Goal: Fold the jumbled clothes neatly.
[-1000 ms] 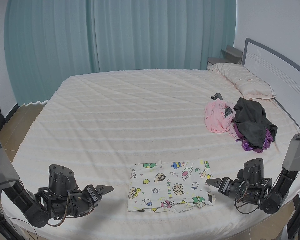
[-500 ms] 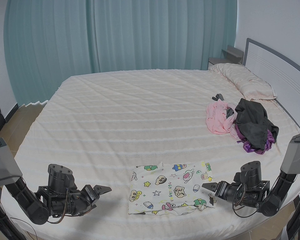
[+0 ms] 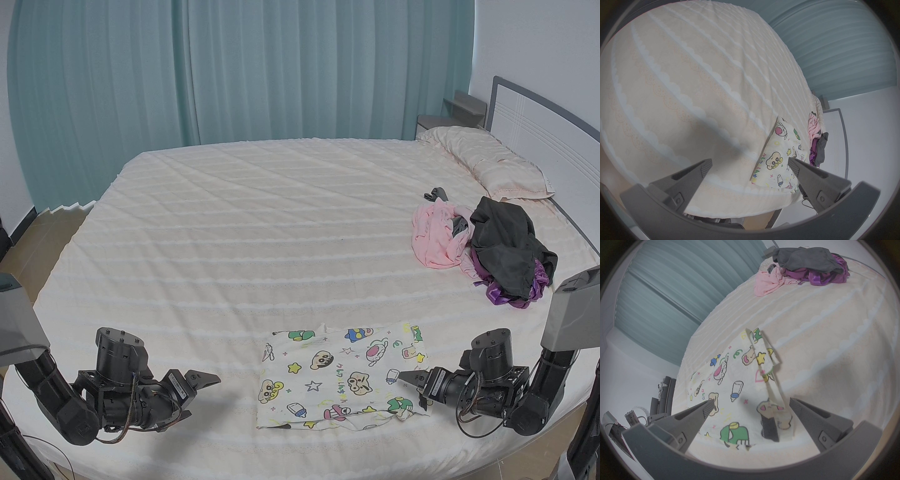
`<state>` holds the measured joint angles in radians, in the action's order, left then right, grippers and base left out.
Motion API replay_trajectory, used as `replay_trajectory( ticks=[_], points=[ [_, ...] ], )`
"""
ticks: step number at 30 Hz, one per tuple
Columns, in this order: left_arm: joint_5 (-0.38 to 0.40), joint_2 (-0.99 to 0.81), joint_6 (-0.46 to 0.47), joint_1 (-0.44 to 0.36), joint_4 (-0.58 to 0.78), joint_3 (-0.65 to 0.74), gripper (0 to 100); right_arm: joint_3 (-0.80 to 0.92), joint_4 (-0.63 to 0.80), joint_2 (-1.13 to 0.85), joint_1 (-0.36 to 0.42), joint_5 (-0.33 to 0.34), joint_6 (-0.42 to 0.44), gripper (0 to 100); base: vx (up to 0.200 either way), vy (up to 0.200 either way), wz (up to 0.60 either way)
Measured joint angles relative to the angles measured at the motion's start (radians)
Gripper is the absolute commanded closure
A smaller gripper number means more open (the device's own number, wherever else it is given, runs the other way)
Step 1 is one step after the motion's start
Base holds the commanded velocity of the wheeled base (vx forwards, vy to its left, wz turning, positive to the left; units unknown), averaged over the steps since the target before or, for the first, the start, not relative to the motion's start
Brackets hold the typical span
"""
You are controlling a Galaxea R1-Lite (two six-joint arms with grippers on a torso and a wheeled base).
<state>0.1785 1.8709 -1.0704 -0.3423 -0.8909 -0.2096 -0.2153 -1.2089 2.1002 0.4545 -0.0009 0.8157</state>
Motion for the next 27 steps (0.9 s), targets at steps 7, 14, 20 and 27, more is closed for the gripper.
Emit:
replay_trajectory(
  ticks=[7,14,20,27],
  points=[
    [0.006,0.011,0.001,0.015,0.0,-0.003,0,0.013,-0.07,0.053,0.005,0.001,-0.006,0,0.0,0.0,0.0],
    [0.007,0.022,0.0,0.021,-0.001,-0.005,0,0.016,-0.071,0.077,0.007,0.0,-0.009,100,0.0,0.0,0.0],
    [0.008,0.033,0.0,0.024,-0.001,-0.006,0,0.036,-0.072,0.08,0.0,-0.009,-0.011,100,0.0,0.0,0.0],
    [0.007,0.058,0.001,0.03,-0.062,-0.004,0,0.053,-0.061,0.046,-0.026,-0.011,-0.047,100,0.0,0.0,0.0]
  ],
)
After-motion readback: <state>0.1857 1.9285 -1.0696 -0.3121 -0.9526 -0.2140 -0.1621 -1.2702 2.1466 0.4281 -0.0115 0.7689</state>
